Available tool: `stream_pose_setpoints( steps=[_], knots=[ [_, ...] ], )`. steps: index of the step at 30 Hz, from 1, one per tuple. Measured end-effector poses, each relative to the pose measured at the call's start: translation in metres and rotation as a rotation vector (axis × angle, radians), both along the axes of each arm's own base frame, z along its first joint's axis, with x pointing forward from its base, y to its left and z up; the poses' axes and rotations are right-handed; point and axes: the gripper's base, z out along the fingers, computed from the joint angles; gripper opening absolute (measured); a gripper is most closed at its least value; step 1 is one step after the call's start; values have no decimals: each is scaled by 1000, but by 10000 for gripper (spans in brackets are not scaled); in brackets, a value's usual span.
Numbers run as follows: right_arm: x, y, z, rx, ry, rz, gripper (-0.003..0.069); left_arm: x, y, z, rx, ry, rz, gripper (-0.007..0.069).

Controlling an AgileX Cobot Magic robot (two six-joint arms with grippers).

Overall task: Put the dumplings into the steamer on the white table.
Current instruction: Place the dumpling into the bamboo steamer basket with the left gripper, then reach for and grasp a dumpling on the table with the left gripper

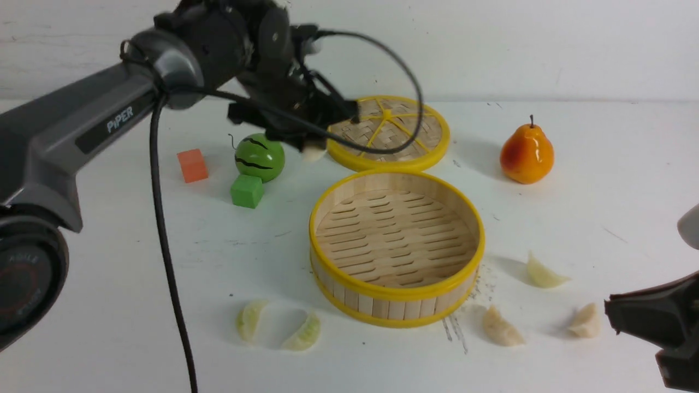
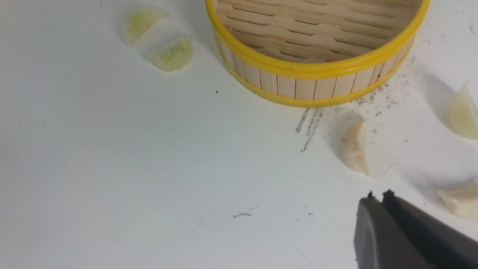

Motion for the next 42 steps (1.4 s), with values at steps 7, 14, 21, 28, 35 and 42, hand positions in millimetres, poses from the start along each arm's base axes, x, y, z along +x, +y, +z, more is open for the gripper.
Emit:
stream_pose_setpoints(
  steps=[7, 14, 21, 28, 35, 42],
  knots=[
    [-1, 1, 1, 27, 6, 0, 29, -39, -85, -15, -7, 4, -201, 218],
    [-14, 0, 10, 36, -43, 11, 38, -18, -102, -75, -51, 31, -105, 218],
    [-17, 0, 12, 38, -53, 15, 43, -9, -107, -101, -62, 23, -85, 222],
    [-17, 0, 12, 38, -53, 15, 53, -8, -105, -100, -55, 32, -78, 446],
    [-17, 0, 12, 38, -53, 15, 62, -28, -80, -17, 85, 30, -111, 565],
    [-16, 0, 13, 45, -66, 4, 63, -65, -43, 58, 174, 9, -163, 570]
  ],
)
